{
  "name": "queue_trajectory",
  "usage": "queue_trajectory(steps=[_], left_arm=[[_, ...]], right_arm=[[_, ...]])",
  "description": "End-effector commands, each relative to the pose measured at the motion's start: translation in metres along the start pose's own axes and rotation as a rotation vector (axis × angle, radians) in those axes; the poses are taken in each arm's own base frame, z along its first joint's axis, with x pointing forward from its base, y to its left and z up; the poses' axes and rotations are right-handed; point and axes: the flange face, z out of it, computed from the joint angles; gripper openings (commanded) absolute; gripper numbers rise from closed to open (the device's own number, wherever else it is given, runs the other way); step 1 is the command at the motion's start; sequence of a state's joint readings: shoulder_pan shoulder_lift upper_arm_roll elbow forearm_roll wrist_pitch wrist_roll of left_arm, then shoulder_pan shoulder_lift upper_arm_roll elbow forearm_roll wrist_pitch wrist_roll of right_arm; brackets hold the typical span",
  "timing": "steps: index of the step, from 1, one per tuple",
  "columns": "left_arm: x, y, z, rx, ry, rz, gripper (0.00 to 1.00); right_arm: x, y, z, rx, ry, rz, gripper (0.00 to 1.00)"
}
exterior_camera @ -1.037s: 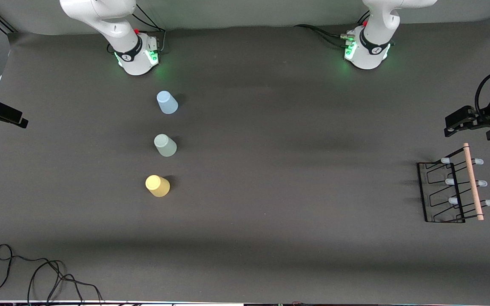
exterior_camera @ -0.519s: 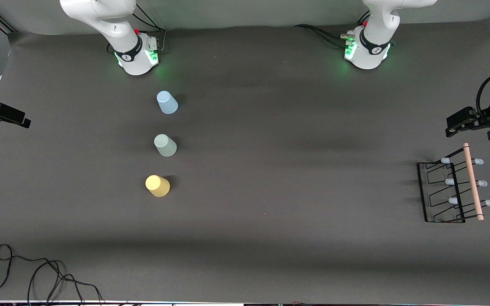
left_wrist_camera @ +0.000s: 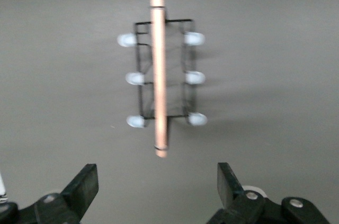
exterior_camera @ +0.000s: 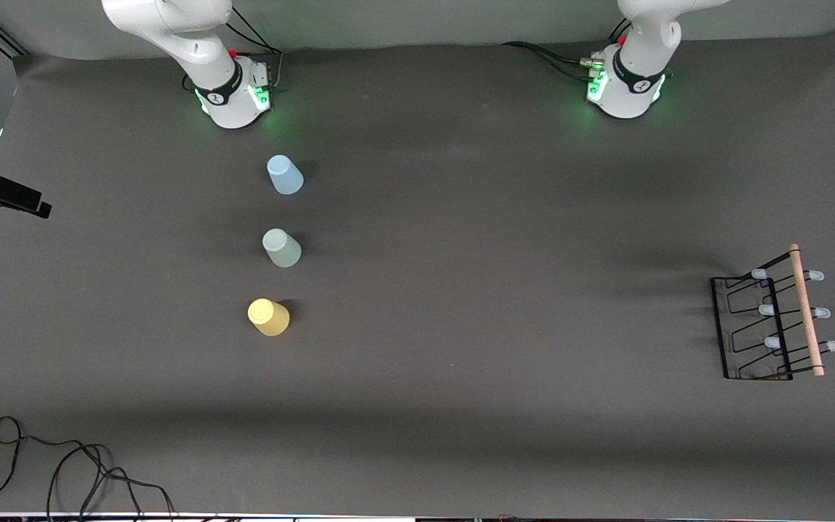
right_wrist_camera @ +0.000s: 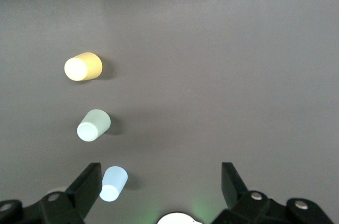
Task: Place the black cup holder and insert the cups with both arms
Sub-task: 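Reach the left gripper down and grasp the rack's wooden dowel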
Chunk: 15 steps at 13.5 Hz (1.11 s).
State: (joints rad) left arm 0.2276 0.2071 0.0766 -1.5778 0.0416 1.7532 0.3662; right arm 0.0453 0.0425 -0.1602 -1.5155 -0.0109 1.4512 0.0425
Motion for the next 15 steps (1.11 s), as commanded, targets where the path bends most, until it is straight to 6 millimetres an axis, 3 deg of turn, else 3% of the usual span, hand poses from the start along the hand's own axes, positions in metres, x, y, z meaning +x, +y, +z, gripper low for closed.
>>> queue_trajectory(steps=[1, 4, 9, 10, 12, 13, 15], left_arm=[[0.01, -0.012, 0.045, 0.033, 0.007, 0.007, 1.0], [0.016, -0.005, 0.104, 0.017, -0.028, 0.019, 0.99], [0.012, 0.0, 0.161, 0.015, -0.029, 0.039, 0.88], [0.013, 0.003, 0.163, 0.014, -0.032, 0.041, 0.81], [0.011, 0.008, 0.177, 0.005, -0.056, 0.044, 0.46], [0.009, 0.009, 0.182, 0.003, -0.06, 0.044, 0.37], [0.006, 0.01, 0.186, 0.001, -0.064, 0.045, 0.28]], right_arm=[[0.001, 0.002, -0.001, -0.006, 0.004, 0.003, 1.0], [0.001, 0.004, 0.002, -0.005, 0.006, -0.04, 1.0], [0.001, 0.003, 0.002, -0.005, 0.005, -0.04, 1.0], [0.001, 0.004, 0.003, -0.005, 0.004, -0.039, 1.0], [0.001, 0.004, 0.003, -0.005, 0.004, -0.039, 1.0], [0.001, 0.003, 0.002, -0.005, 0.005, -0.04, 1.0], [0.001, 0.004, 0.002, -0.005, 0.005, -0.039, 1.0]])
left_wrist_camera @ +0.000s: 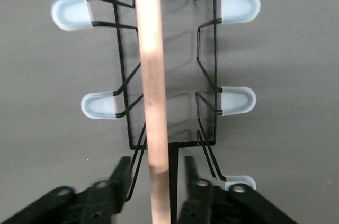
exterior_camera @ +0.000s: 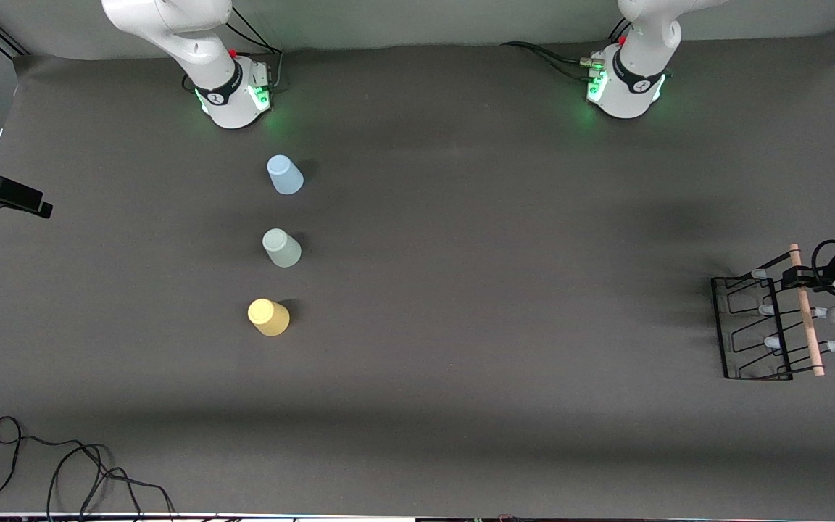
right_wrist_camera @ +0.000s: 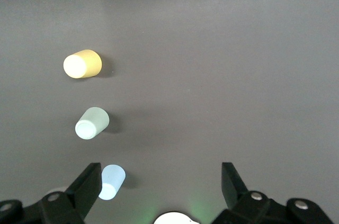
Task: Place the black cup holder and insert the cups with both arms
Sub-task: 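Reach the left gripper down and grasp the rack's wooden dowel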
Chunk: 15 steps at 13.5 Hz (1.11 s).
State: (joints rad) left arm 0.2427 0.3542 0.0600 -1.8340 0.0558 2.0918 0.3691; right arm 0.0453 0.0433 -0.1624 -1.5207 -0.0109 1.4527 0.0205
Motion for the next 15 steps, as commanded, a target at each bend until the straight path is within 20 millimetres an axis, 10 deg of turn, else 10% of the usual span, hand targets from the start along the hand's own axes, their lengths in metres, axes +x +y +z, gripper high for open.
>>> queue_trajectory(steps=[1, 3, 9, 15], left_arm=[[-0.004, 0.004, 0.006, 0.012, -0.005, 0.016, 0.25], [-0.003, 0.004, 0.003, 0.013, 0.0, 0.018, 0.03], [-0.001, 0.047, -0.066, 0.013, -0.029, -0.008, 0.0], [-0.019, 0.221, -0.147, 0.028, -0.098, -0.05, 0.0]], right_arm=[[0.0, 0.003, -0.001, -0.005, 0.01, -0.02, 1.0], [0.0, 0.003, -0.001, -0.005, 0.01, -0.019, 1.0], [0.0, 0.001, -0.001, -0.005, 0.009, -0.022, 1.0], [0.0, 0.001, -0.001, -0.005, 0.009, -0.022, 1.0]])
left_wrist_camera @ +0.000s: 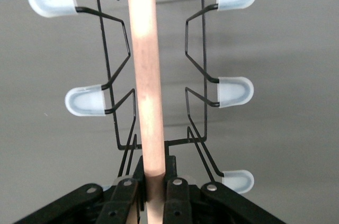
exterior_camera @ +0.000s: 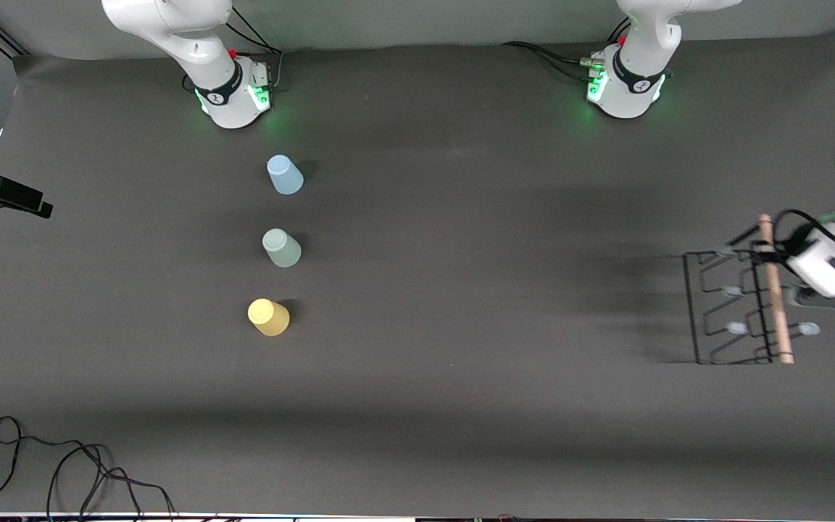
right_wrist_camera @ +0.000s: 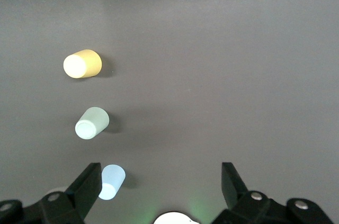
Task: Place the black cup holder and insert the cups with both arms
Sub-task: 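Carry the black rack with the left gripper toward the table center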
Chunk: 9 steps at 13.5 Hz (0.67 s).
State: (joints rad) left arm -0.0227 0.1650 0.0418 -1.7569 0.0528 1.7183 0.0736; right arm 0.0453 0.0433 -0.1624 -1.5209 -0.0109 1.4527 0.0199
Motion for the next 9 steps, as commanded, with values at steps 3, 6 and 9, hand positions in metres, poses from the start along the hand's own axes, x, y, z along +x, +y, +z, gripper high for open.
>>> queue_trajectory(steps=[3, 6, 9], left_arm=[[-0.025, 0.178, -0.018, 0.035, 0.011, -0.078, 0.0], [-0.05, 0.277, -0.011, 0.014, 0.008, 0.008, 0.0], [-0.07, 0.366, 0.005, -0.067, 0.05, 0.046, 0.0]], right_arm=[[0.0, 0.002, -0.001, -0.005, 0.009, -0.021, 1.0], [0.0, 0.002, -0.001, -0.005, 0.009, -0.02, 1.0], [-0.001, 0.003, -0.001, -0.005, 0.007, -0.02, 1.0]])
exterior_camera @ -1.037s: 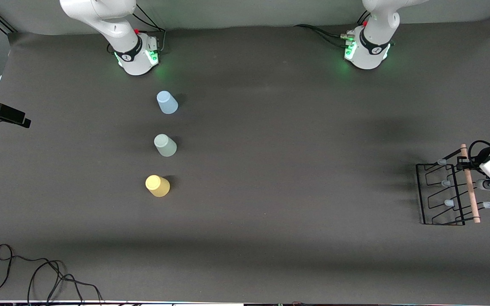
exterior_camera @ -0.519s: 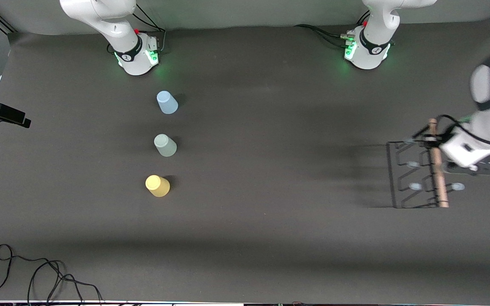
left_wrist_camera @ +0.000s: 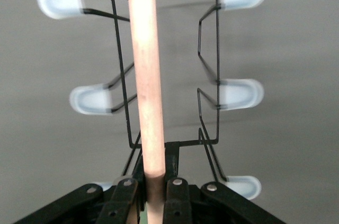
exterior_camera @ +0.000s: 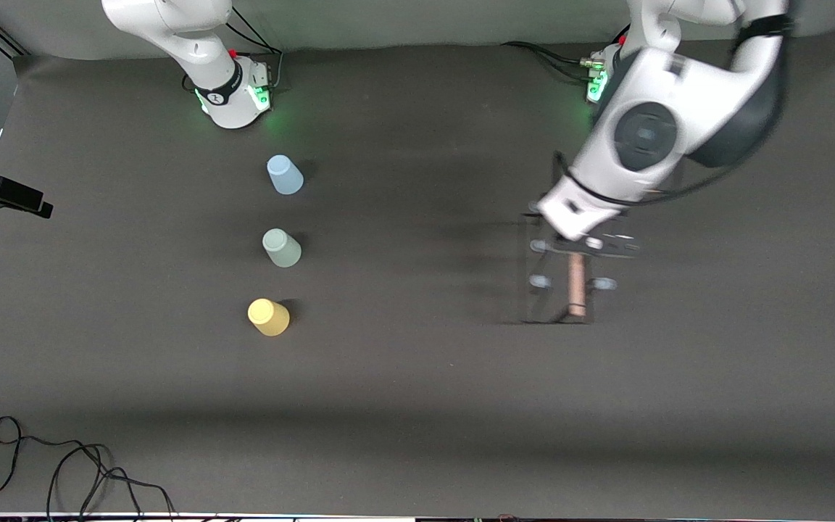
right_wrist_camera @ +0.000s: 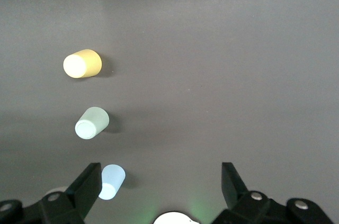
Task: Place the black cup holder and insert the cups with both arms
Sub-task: 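Carry the black rack with the left gripper toward the table center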
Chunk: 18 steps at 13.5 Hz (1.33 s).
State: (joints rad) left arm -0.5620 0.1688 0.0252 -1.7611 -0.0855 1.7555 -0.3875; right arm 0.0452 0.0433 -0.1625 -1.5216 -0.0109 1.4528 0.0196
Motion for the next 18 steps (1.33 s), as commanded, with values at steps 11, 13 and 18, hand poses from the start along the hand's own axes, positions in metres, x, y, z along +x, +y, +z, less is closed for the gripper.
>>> queue_trajectory(steps=[11, 13, 18], left_arm=[[-0.04, 0.251, 0.102, -0.051, 0.078, -0.118, 0.0], [-0.038, 0.253, 0.109, -0.053, 0.078, -0.129, 0.0], [-0.035, 0.251, 0.11, -0.038, 0.098, -0.104, 0.99]], right_arm=[[-0.001, 0.003, -0.001, -0.005, 0.003, -0.02, 1.0], [-0.001, 0.003, -0.001, -0.005, 0.003, -0.018, 1.0], [-0.001, 0.002, -0.001, -0.005, 0.003, -0.021, 1.0]])
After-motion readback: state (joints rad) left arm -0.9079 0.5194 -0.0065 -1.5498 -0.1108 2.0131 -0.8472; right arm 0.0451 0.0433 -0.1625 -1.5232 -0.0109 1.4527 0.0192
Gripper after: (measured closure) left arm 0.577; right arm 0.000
